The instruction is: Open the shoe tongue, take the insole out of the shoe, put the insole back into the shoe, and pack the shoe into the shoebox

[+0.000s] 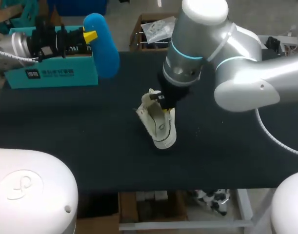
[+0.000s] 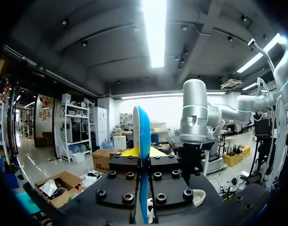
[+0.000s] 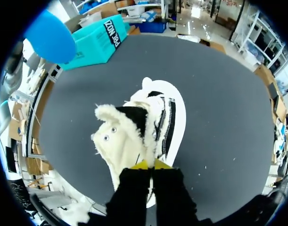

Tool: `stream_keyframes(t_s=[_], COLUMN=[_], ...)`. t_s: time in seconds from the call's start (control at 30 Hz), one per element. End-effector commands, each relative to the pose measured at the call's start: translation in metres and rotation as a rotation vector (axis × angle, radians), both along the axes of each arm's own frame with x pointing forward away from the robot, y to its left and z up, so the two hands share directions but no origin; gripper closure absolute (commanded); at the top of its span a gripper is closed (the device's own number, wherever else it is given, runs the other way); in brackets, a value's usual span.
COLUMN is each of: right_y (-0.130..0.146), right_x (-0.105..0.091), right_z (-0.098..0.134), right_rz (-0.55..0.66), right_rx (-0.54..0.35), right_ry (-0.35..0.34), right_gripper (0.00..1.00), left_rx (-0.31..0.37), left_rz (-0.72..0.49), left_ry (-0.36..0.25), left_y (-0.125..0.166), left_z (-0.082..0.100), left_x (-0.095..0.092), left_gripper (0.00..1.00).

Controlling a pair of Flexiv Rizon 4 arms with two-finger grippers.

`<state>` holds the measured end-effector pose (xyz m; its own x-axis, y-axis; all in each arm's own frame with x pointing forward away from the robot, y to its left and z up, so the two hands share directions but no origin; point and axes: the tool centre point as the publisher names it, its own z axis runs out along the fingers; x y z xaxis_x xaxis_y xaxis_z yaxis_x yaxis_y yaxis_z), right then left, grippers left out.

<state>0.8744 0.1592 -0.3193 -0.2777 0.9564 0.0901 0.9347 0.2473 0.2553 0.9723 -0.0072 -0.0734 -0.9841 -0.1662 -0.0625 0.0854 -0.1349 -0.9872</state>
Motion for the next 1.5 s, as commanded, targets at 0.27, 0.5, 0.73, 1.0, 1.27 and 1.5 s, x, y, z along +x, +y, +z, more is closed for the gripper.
stream_keyframes(t_s=[0.27,0.5,0.73,1.0,1.27,1.5], right_y=[-0.023,-0.034,-0.053,-0.053,-0.057,-0.096], right_x=[-0.001,-0.003,-0.009,-0.009,-0.009,-0.03], right_z=[-0.018,-0.018,0.003,0.003,0.007,0.026], right_rz=[-0.029,-0.028,-0.04,-0.04,-0.016,-0.019], right_rx=[0.099,0.117,0.071,0.071,0.085,0.151], right_ry=[-0.172,-0.166,-0.128,-0.128,-0.12,-0.132], right_gripper=[0.59,0.0,0.0,0.0,0.0,0.0], left_rx=[0.013,0.016,0.104,0.104,0.087,0.003], left_rz=[-0.115,-0.129,-0.081,-0.081,-0.076,-0.081], left_ry=[-0.009,-0.013,0.122,0.122,0.16,0.266], left_y=[0.003,0.001,-0.016,-0.016,-0.029,-0.042], left_z=[-0.008,-0.01,-0.003,-0.003,-0.015,-0.02], left_x=[0.004,-0.011,-0.031,-0.031,-0.04,-0.069], left_gripper=[1.0,1.0,1.0,1.0,1.0,1.0])
